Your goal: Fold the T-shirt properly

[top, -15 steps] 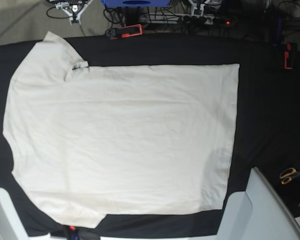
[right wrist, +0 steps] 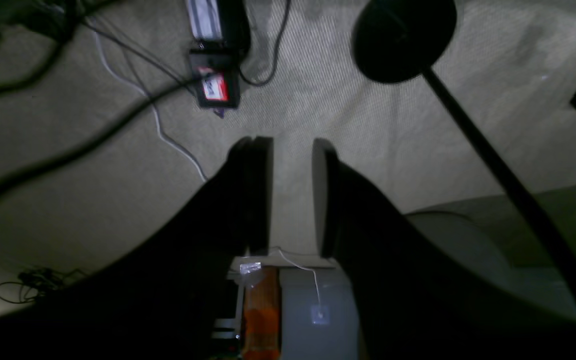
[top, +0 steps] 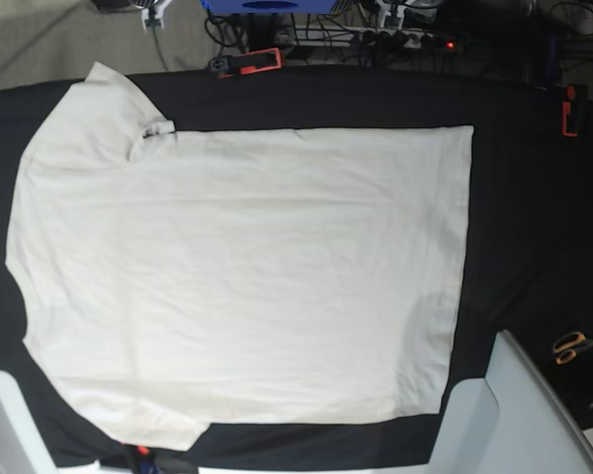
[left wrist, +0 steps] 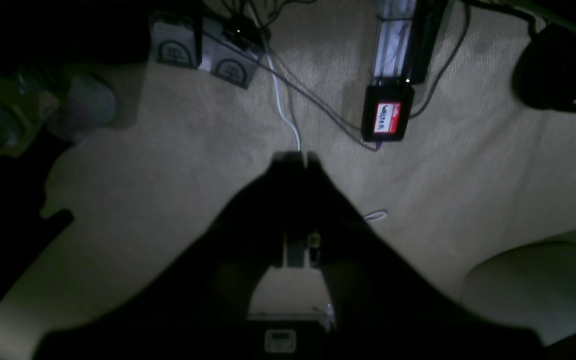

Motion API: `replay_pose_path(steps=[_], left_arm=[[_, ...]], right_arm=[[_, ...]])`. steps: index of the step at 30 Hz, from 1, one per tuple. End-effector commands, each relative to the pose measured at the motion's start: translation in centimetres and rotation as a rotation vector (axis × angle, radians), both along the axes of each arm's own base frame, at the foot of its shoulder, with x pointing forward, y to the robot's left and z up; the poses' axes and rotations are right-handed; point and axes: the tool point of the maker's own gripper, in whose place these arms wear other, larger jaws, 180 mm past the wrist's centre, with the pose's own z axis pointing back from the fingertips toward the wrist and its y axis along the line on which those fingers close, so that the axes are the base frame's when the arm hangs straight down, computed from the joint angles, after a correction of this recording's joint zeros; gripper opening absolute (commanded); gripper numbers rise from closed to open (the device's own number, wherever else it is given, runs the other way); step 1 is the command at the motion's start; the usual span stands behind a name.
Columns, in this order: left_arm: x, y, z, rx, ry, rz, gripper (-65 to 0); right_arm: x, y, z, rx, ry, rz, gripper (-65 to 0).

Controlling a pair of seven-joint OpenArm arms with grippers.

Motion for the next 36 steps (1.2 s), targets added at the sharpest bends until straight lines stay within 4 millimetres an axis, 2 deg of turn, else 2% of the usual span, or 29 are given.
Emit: replay_pose_path(steps=[1, 11, 22, 23, 25, 27, 28, 30, 31, 33, 36], left_arm=[[-0.6, 0.9, 0.1, 0.018, 0.011, 0.0, -65.0], [-0.7, 1.0, 0.1, 0.019, 0.011, 0.007, -65.0], [-0.7, 1.4, 0.2, 0.026, 0.01, 0.011, -65.0], [-0.7, 1.4, 0.2, 0.026, 0.01, 0.011, -65.0], [-0.7, 1.5, 0.2, 0.027, 0.01, 0.01, -65.0], [-1.0, 2.3, 0.3, 0.039, 0.015, 0.007, -65.0], [-1.7, 2.5, 0.4, 0.042, 0.023, 0.006, -65.0], [-1.3, 3.2, 0.7, 0.051, -0.008, -0.005, -65.0], [-1.8, 3.8, 1.1, 0.058, -0.02, -0.015, -65.0], [-1.5, 3.8, 1.9, 0.056, -0.07, -0.03, -65.0], [-1.6, 4.6, 3.6, 0.064, -0.13, -0.063, -65.0]], right_arm=[[0.3, 0.1, 0.0, 0.002, -0.018, -0.004, -51.5], [1.1, 0.0, 0.0, 0.001, -0.041, -0.002, -51.5], [0.0, 0.0, 0.1, 0.002, -0.021, 0.005, -52.2], [0.0, 0.0, 0.1, 0.002, -0.02, 0.005, -53.9], [-0.2, 0.0, 0.1, 0.001, -0.017, 0.004, -64.5], [-1.1, 0.0, 0.2, 0.001, -0.003, 0.001, -63.8], [-1.4, 0.0, 0.3, 0.0, -0.001, -0.001, -64.2], [-2.4, -0.1, 0.5, -0.001, 0.017, -0.002, -65.0], [-3.0, -0.1, 0.7, -0.003, 0.035, -0.001, -65.0], [-3.6, -0.2, 1.2, -0.006, 0.046, 0.0, -64.8], [-2.6, -1.0, 2.9, -0.024, 0.0, 0.006, -64.8]])
